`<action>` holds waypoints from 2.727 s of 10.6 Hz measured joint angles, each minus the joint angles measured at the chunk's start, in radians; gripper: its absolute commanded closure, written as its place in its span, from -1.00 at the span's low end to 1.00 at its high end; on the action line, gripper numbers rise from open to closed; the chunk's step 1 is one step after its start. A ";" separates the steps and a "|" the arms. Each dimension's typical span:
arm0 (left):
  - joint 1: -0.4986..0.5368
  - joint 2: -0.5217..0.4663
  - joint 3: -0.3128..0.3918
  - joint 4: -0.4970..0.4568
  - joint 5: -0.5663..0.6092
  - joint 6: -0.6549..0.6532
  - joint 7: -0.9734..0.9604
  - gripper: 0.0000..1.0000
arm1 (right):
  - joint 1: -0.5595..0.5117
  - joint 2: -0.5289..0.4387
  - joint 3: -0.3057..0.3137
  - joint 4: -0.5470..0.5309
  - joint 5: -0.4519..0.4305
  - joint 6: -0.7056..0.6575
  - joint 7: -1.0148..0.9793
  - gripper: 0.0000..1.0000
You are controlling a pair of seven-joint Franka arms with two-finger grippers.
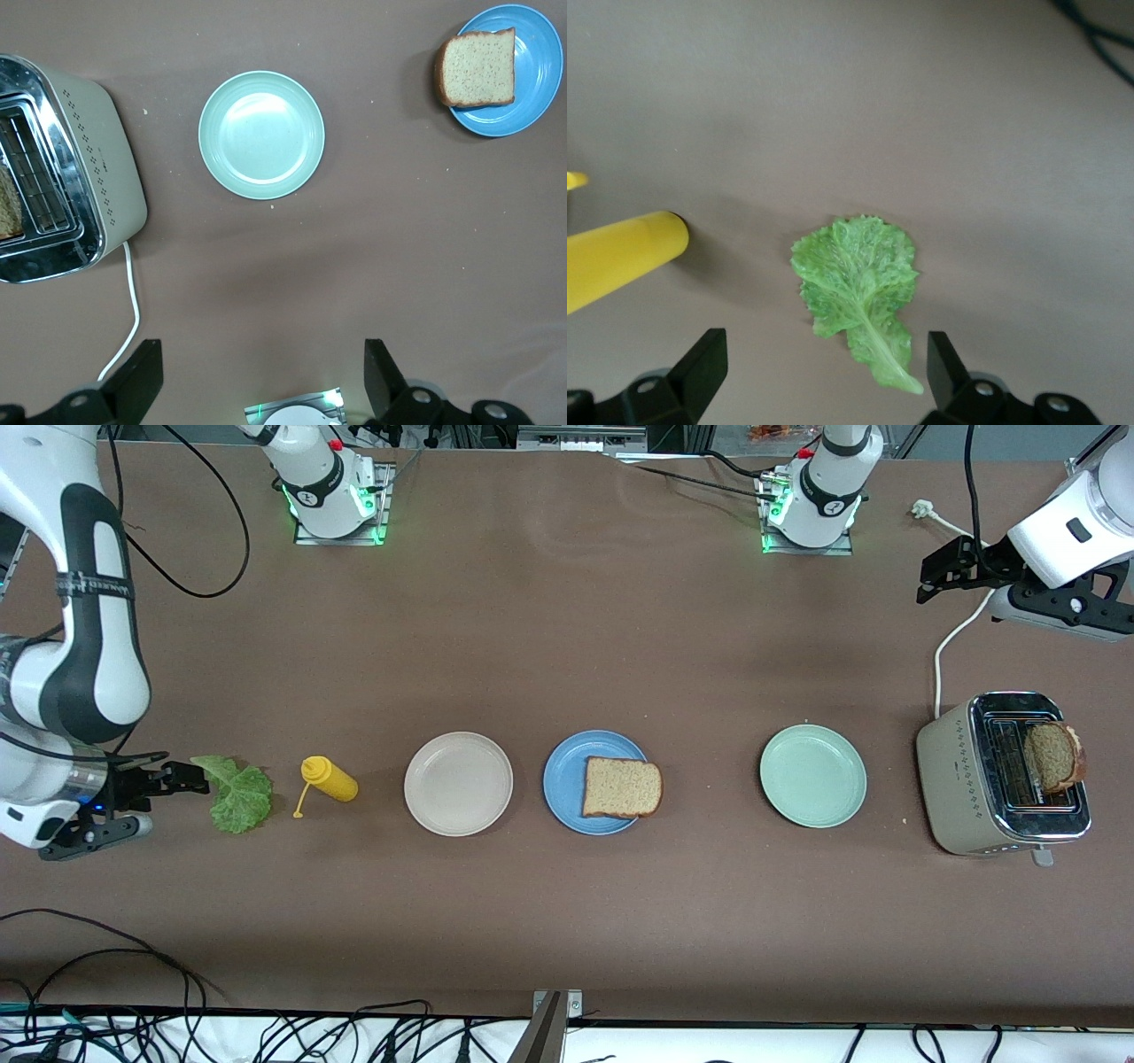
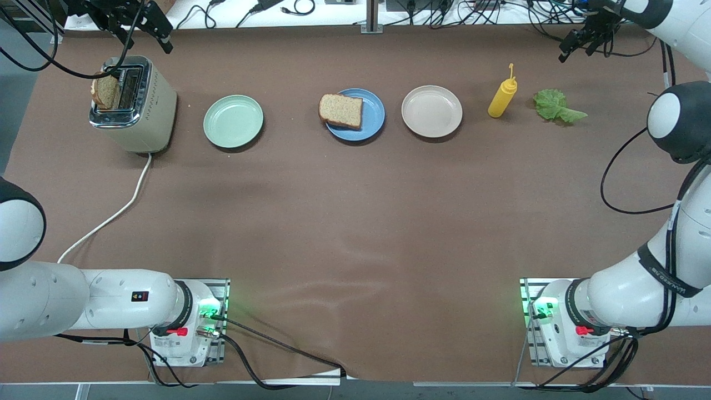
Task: Make sandwich in blue plate with both arms
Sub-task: 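Lower the right gripper onto the green lettuce leaf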
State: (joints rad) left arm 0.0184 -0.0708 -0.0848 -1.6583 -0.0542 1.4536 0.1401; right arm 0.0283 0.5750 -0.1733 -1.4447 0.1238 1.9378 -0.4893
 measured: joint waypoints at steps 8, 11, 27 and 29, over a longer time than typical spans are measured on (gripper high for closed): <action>0.000 0.003 -0.010 0.006 0.000 -0.010 -0.015 -1.00 | -0.007 0.078 0.000 -0.171 0.002 0.177 -0.095 -1.00; 0.002 0.003 -0.009 0.006 0.000 -0.019 -0.015 -1.00 | -0.013 0.081 0.000 -0.206 0.003 0.230 -0.162 -0.94; 0.007 0.003 -0.005 0.006 0.000 -0.030 -0.015 -1.00 | -0.026 0.117 0.001 -0.214 0.003 0.283 -0.284 1.00; 0.007 0.003 -0.005 0.006 0.000 -0.031 -0.015 -1.00 | -0.025 0.117 0.001 -0.214 0.003 0.285 -0.286 1.00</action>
State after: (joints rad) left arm 0.0258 -0.0674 -0.0898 -1.6523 -0.0542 1.4229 0.1251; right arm 0.0028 0.6916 -0.1723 -1.6587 0.1267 2.2227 -0.7754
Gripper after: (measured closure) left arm 0.000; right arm 0.991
